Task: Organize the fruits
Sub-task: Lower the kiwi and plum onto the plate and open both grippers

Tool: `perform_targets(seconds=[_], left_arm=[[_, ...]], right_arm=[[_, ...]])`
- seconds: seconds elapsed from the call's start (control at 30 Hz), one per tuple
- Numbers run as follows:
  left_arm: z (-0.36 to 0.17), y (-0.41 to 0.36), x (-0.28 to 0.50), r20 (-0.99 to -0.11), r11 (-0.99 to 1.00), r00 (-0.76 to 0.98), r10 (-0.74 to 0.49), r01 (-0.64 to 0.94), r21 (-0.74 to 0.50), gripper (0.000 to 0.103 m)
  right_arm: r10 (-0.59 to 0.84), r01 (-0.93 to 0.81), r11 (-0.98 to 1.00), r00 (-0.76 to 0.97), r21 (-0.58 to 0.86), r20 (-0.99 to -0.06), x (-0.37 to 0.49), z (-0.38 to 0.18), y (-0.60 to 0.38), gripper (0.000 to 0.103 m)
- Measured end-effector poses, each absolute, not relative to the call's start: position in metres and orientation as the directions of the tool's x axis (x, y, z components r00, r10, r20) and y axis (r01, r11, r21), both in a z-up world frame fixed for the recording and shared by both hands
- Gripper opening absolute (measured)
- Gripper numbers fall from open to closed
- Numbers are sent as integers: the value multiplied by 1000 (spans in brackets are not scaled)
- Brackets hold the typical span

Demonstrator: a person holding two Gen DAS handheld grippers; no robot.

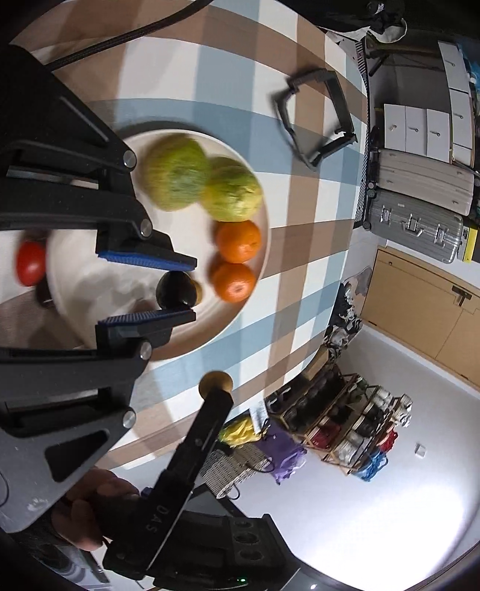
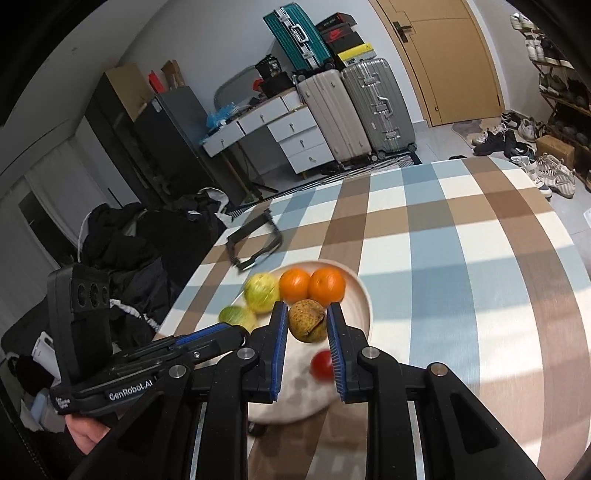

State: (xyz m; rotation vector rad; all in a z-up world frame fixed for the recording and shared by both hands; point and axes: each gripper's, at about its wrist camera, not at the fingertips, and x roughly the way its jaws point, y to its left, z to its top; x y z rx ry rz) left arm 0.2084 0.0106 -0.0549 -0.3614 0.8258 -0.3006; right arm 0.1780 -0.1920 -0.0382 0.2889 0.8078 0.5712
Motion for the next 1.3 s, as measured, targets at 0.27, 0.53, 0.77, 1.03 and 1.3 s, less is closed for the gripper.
perform_targets(seconds=[0.27, 0.53, 0.77, 1.03, 1.3], left_arm=[[-76, 5, 249, -686, 903, 616, -386, 101, -417, 18], [-90, 3, 263, -699, 902, 600, -390, 99, -419, 18], [-93, -1, 268, -700, 905, 597, -392, 112, -410, 18], [-78, -2, 254, -685, 903, 610, -399, 132, -408, 30], [-38, 3, 206, -639, 920, 680, -359, 144, -364, 55]], right_arm=[[569, -322, 822, 493, 470, -658, 233, -69, -179, 22], [554, -319, 833, 463, 453, -692, 244, -91, -169, 22], [546, -317, 838, 467, 445, -696, 245, -94, -167, 22], [559, -310, 829, 498, 466, -663, 239, -83, -175, 33], [548, -306, 830, 601, 466, -582, 192, -44, -196, 72]])
